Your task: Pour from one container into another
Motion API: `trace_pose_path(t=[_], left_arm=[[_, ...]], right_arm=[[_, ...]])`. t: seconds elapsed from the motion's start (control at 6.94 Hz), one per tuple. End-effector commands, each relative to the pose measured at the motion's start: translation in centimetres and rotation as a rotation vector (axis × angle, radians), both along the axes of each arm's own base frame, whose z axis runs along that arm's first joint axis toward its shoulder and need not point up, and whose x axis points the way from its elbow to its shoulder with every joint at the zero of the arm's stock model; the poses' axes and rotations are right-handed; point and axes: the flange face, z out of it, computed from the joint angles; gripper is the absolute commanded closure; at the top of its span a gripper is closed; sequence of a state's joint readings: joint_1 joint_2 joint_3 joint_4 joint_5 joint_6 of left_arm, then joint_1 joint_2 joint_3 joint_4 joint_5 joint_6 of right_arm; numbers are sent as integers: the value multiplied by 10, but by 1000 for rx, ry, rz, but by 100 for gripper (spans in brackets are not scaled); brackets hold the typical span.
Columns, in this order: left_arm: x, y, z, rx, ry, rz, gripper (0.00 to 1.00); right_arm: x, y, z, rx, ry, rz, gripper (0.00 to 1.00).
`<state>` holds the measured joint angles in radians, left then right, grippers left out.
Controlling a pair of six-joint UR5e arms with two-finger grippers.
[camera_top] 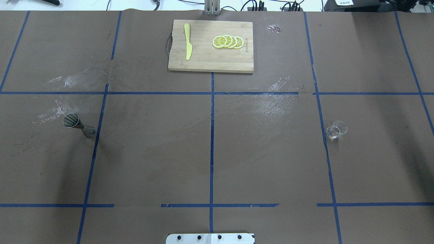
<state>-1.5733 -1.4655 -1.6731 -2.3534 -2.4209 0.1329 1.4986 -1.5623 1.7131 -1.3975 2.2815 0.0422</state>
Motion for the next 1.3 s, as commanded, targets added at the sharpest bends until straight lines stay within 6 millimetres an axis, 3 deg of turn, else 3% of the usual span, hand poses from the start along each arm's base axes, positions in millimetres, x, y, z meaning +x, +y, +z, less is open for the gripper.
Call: trace_pose_path(t=[0.0,0.14,0.29,0.43,0.72,0.86,1.01,1.15], left_arm=[[3,6,-31,165,82,-63,0],[37,8,-66,109,196,-81,0],[57,8,-89,99,243,-142,0],[106,6,-112,68,288,-200,0],[215,23,-145,-7,402,-350,0],[270,39,-148,-28,444,-458,0],[307,61,-146,-40,469,-523,0],[327,84,-142,-15,489,-593,0]], right_arm=[[-1,-4,-9,31,-22,16,0],[-1,-4,-7,30,-19,16,0],[-1,-3,-7,28,-19,16,0],[-1,-1,-4,23,-20,16,0],[-1,0,-4,23,-20,16,0],[-1,0,-4,23,-20,16,0],[-1,3,-1,33,-21,16,0],[0,5,1,38,-22,17,0]])
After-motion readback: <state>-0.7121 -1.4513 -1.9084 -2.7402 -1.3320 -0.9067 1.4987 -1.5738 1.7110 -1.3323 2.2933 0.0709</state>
